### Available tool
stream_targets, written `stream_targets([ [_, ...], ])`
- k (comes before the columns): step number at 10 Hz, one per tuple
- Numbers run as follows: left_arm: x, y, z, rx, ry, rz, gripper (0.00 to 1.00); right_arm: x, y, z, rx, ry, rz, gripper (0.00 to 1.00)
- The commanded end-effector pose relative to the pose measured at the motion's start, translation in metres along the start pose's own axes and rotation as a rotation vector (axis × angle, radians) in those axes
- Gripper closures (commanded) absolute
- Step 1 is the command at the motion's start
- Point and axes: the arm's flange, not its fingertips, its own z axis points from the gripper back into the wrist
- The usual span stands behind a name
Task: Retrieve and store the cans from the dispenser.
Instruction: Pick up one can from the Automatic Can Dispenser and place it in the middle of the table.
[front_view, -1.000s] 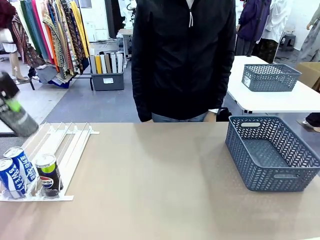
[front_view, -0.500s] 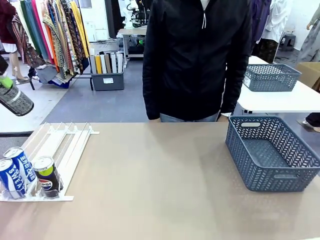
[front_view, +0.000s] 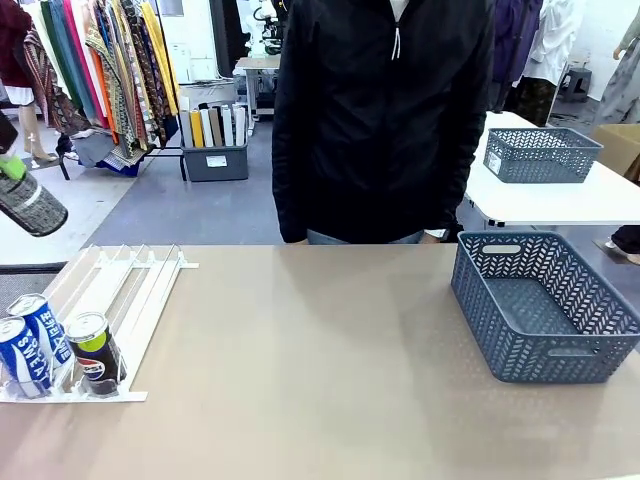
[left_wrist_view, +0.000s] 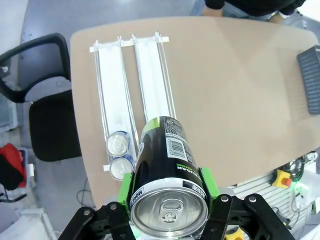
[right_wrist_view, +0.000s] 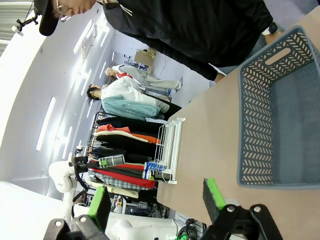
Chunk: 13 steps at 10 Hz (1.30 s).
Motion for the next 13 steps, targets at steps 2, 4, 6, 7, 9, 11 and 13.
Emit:
stream_targets([
  [2,0.04,-0.103,-0.022,0.062,0.034,-0.163,1.0,0.005,0.002,-0.001,0.025,-0.019,0.029,0.0],
  [4,0.063,-0.2,-0.06,0.07,0.075,-0.326,1.0,0.005,0.002,-0.001,0.025,-0.019,0.029,0.0],
  [6,0.06,-0.277,-0.115,0.055,0.101,-0.399,1.0,0.005,0.002,-0.001,0.025,-0.019,0.029,0.0],
  [7,0.048,-0.315,-0.15,0.108,0.093,-0.42,1.0,0.005,0.002,-0.001,0.025,-0.019,0.029,0.0],
  [9,0.029,-0.35,-0.21,0.12,0.086,-0.487,1.0,0.005,0.002,-0.001,0.025,-0.019,0.029,0.0],
  [11,0.014,-0.362,-0.257,0.054,0.165,-0.57,1.0,0.005,0.002,-0.001,0.025,-0.019,0.029,0.0],
  [13,-0.005,-0.374,-0.29,0.0,0.208,-0.708,1.0,0.005,0.002,-0.001,0.025,-0.019,0.029,0.0],
])
